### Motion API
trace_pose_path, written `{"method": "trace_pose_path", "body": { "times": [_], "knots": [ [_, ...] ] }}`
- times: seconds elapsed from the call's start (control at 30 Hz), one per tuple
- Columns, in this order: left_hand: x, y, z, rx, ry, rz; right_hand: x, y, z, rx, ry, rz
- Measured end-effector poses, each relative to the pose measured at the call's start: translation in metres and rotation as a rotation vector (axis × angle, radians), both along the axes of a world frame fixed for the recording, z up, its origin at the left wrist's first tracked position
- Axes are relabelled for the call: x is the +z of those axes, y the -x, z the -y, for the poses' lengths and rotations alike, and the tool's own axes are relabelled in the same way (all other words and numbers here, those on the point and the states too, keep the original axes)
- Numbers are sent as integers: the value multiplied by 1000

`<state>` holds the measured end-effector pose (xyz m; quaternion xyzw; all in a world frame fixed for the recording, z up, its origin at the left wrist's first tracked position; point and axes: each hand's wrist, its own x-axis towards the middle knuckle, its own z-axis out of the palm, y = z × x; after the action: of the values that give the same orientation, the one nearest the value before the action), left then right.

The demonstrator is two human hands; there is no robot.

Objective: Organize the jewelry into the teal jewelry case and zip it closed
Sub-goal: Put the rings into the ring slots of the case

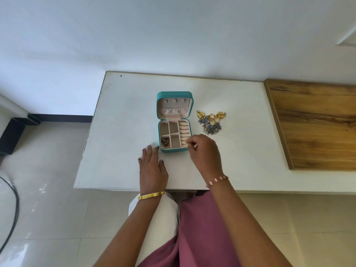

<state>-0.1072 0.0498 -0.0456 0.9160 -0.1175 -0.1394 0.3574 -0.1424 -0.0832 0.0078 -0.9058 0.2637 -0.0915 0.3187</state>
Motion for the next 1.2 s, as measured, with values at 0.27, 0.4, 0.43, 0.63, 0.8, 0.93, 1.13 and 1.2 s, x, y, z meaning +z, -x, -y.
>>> {"method": "trace_pose_path", "body": {
  "times": [0.27,0.4,0.43,0.63,0.8,0.93,1.13,1.2],
  "knots": [
    [-1,0,-1,-6,-10,20,-13,-59,-26,309,415,-271],
    [-3,0,-1,-7,-5,28,-12,-63,-30,353,518,-300],
    [-4,-1,-1,-7,-4,28,-12,-64,-30,357,510,-303],
    [-5,0,-3,-7,11,30,-22,-66,-20,304,285,-254],
    [-6,0,-2,-22,3,38,-21,-48,-9,66,-218,72],
    [-7,0,-2,-22,-6,35,-3,-36,0,-199,-927,274],
    [-6,-1,-2,-33,-28,35,40,-10,20,-223,-1378,559],
    [-5,-1,-1,-37,-40,32,54,0,29,-204,-1418,631]
  ]
}}
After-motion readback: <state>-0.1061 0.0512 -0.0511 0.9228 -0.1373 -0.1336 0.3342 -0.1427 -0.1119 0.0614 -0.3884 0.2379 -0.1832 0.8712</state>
